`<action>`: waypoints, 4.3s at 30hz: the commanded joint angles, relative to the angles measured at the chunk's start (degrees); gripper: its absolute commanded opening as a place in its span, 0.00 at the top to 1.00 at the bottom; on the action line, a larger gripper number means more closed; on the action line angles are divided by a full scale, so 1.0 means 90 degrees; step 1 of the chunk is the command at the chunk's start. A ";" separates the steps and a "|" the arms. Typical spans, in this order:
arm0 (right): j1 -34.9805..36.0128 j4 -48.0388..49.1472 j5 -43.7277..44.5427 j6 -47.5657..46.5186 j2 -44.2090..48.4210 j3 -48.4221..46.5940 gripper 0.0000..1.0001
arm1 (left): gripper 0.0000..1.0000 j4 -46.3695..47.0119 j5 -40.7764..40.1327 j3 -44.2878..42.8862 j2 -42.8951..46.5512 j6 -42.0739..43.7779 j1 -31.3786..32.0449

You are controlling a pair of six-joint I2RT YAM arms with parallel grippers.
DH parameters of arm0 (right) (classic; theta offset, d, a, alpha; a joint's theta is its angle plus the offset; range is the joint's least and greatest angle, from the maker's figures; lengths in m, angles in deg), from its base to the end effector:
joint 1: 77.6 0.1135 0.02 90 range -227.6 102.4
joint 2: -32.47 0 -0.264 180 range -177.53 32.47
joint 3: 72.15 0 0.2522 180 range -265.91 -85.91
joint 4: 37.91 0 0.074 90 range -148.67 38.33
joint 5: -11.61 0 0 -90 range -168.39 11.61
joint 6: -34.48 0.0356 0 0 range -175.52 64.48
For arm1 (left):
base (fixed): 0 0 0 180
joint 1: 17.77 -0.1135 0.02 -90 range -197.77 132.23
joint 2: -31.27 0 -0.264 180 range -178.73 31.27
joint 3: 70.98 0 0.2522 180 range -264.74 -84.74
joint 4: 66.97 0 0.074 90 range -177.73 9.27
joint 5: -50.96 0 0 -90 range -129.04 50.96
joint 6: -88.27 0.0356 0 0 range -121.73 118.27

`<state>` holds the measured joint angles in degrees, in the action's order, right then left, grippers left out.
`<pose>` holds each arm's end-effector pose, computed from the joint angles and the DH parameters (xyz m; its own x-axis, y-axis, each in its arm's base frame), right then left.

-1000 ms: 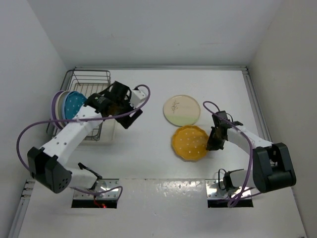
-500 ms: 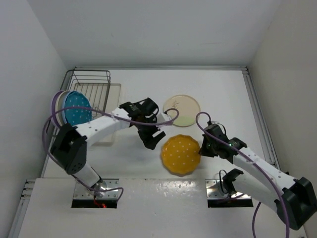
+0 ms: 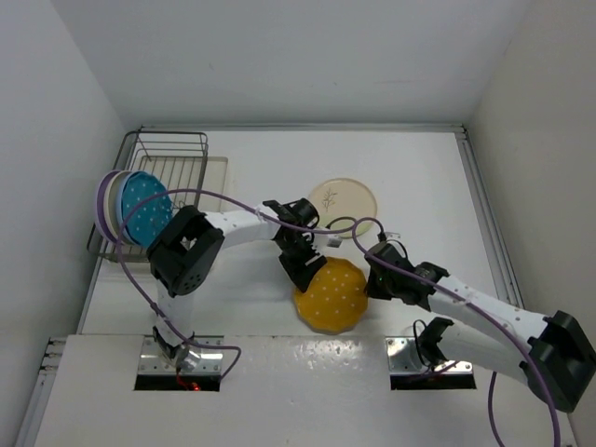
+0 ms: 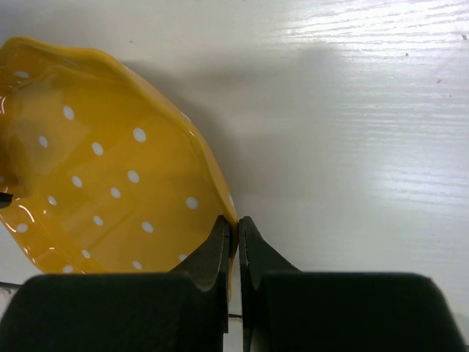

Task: Load the plates into the dish rack

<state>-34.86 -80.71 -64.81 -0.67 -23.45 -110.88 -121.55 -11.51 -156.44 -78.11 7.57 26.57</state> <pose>0.1286 0.1074 0.1636 -0.8350 0.3105 -0.4542 0.1899 0.9374 0.2919 0.2454 -0.2628 0.1568 -0.5808 0.7680 -0.2699 0.7899 0.4516 -0.4148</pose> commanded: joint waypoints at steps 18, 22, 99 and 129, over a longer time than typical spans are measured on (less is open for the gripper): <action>0.0085 0.0043 0.0005 0.0108 0.0364 -0.0183 0.63 | 1.00 -0.0473 -0.1523 -0.0939 0.0567 -0.0340 0.0015; 0.0105 0.0023 -0.0473 -0.0313 0.0296 -0.0554 0.18 | 1.00 -0.1157 -0.2548 -0.1600 0.1613 -0.0087 -0.0102; -0.0312 -0.0114 -0.0014 -0.0303 0.0150 -0.1023 0.01 | 0.33 -0.0415 -0.9690 -0.0079 0.3892 0.0910 -0.3383; -0.3763 -0.0524 -0.0884 -0.1484 -0.7195 -0.5870 0.93 | 0.27 -0.1109 -0.3021 -0.0666 0.3502 0.0080 -0.2290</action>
<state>-68.71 -83.94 -74.29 -12.80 -85.41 -165.24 -134.59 -42.95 -162.06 -46.09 9.78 4.80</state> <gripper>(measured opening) 0.152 0.724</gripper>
